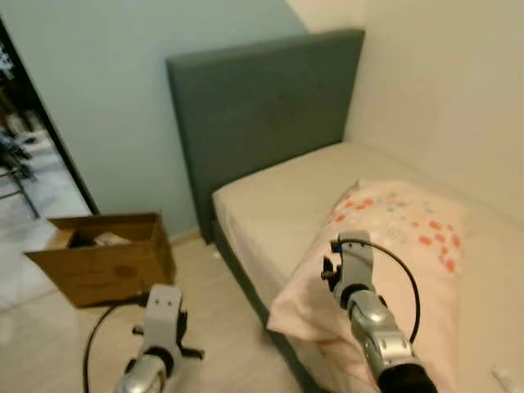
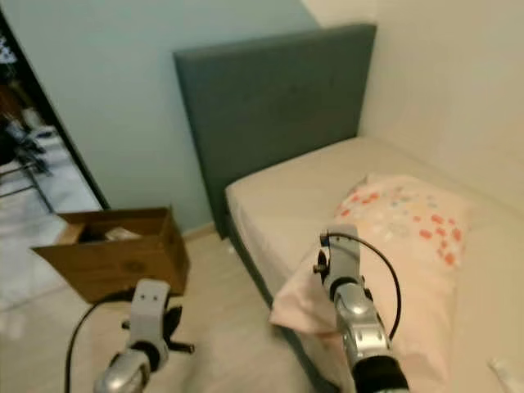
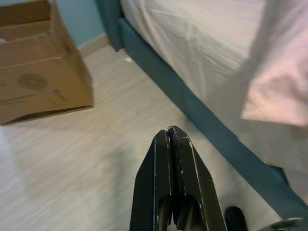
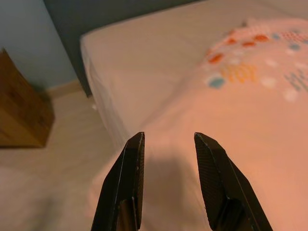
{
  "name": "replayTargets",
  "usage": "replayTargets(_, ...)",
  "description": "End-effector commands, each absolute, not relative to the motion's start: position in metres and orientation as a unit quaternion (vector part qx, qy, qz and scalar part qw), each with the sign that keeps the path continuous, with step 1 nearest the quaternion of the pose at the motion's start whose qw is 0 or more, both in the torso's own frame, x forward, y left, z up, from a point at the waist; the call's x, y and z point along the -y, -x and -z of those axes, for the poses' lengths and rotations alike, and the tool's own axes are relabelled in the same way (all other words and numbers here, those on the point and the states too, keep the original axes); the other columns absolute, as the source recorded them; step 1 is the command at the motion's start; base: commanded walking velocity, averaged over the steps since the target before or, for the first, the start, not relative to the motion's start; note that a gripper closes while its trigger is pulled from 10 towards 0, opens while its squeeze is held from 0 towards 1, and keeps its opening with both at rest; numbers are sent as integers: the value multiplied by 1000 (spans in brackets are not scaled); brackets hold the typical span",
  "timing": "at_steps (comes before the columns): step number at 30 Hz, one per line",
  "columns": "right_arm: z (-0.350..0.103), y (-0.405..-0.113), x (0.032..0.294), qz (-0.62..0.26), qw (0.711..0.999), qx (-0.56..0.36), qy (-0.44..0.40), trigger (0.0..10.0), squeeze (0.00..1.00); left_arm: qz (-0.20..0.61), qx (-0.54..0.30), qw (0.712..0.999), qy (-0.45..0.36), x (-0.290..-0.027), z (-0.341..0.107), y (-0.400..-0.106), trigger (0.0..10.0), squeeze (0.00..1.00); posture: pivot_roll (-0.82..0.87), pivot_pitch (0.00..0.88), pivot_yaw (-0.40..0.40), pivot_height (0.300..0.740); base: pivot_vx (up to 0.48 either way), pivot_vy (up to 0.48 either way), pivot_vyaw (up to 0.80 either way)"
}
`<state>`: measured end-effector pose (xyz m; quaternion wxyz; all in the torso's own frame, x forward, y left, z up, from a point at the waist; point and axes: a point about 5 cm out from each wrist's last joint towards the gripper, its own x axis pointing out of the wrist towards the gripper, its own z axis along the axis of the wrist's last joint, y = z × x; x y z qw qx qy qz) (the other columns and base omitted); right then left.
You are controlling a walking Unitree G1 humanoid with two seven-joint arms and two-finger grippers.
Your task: Clean up the room
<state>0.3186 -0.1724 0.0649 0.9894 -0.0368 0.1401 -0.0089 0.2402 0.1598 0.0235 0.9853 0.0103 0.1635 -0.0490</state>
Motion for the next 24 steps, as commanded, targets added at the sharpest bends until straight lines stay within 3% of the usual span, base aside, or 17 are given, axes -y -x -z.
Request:
replayTargets(1,-59,-315,170,7,987,-155,36,10000,0,49,-172,984,-14,-162,-22,-238,10000,0,-25,66,-11,727,-244,0,0)
replayTargets(18,-55,-312,172,10,986,-163,30,10000,0,68,-190,979,-42,-161,-20,-239,10000,0,-25,74,-3,727,-28,0,0)
replayTargets(24,-55,-312,174,12,986,-164,32,10000,0,61,-197,978,-37,-161,-18,-239,10000,0,-25,74,-3,727,0,-480,0)
